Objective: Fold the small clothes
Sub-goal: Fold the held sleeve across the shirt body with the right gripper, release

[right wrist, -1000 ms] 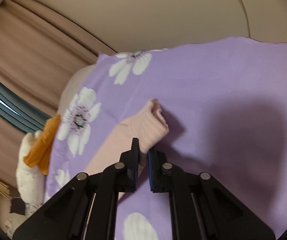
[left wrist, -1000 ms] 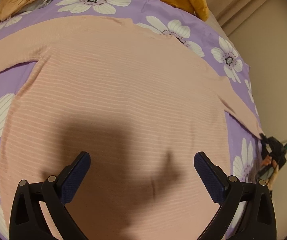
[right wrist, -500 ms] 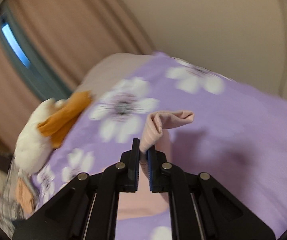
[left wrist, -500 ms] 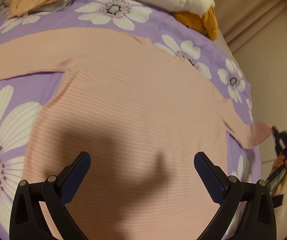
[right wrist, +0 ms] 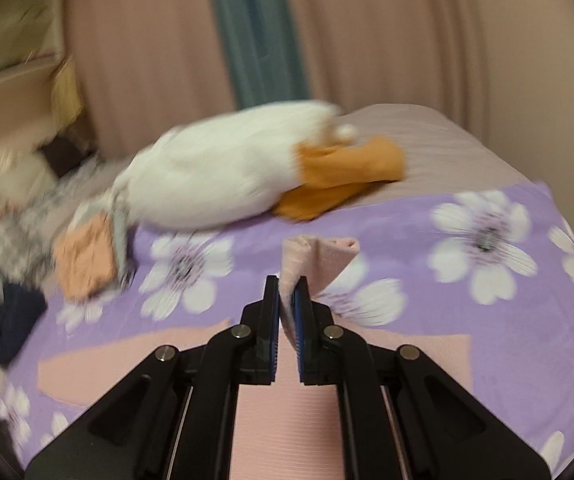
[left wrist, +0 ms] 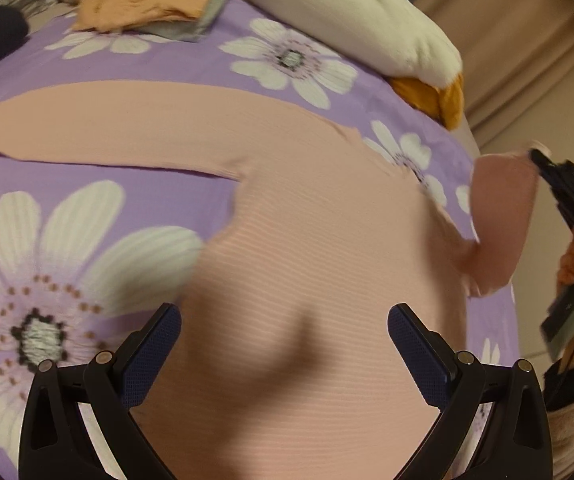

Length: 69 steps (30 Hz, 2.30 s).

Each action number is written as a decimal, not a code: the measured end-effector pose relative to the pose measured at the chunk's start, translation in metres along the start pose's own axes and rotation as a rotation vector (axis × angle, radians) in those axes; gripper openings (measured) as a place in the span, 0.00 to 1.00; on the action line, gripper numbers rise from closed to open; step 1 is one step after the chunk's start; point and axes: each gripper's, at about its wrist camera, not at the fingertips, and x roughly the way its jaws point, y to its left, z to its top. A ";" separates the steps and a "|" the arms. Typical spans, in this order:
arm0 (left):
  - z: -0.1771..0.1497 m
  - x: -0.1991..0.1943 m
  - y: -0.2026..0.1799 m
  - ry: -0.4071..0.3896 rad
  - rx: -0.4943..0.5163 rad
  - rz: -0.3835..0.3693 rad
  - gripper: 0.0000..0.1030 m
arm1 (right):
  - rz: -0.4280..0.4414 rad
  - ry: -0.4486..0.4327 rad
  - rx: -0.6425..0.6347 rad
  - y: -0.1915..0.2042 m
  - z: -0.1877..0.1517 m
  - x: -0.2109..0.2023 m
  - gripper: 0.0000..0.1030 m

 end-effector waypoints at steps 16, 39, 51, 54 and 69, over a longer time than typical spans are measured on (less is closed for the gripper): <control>0.014 -0.004 0.034 -0.030 -0.081 0.016 0.99 | 0.283 0.339 -0.231 0.086 -0.118 0.080 0.53; 0.115 0.154 -0.054 0.072 -0.059 -0.387 0.99 | 0.223 0.169 0.359 -0.118 -0.182 -0.026 0.68; 0.121 0.159 -0.066 0.046 0.054 -0.242 0.06 | 0.187 0.162 0.383 -0.134 -0.181 -0.020 0.67; 0.125 0.134 -0.061 -0.040 0.073 -0.210 0.06 | 0.177 0.146 0.378 -0.137 -0.172 -0.018 0.67; 0.129 0.113 -0.032 -0.036 0.084 -0.082 0.08 | 0.131 0.177 0.402 -0.147 -0.123 0.046 0.37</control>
